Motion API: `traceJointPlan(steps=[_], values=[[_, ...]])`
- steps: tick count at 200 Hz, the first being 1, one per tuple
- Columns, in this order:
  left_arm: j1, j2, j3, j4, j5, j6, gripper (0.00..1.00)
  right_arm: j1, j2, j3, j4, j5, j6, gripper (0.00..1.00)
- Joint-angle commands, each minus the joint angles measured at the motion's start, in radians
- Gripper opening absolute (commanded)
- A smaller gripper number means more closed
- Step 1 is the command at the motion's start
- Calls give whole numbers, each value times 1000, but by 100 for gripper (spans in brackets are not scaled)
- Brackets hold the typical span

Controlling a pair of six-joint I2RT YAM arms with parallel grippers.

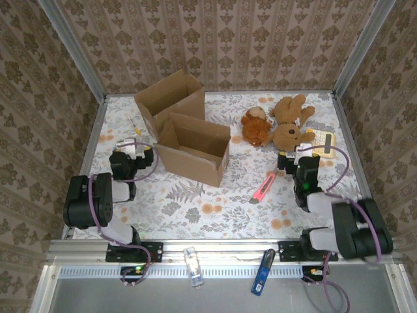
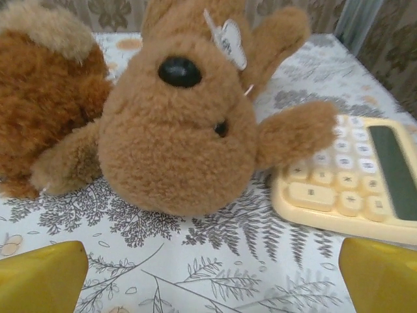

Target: Unpack the express box

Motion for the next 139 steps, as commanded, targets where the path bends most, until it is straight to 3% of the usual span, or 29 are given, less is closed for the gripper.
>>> traceJointPlan(steps=[1,10,38,72,139], values=[[8,-11,-31,77,2,11,100,-7,151,56,212,-92,-5,100],[7,-11,-42,97,-16,7,100,-7,190,74,235,-109,-16,100],[4,-9,-55,124,-38,2,100,-59,171,168,16,-194,23,100],[0,-11,47,-71,87,54,100,-62,168,154,40,-199,24,100],[-34,-13,52,-82,45,83,100,-54,168,153,41,-184,18,100]])
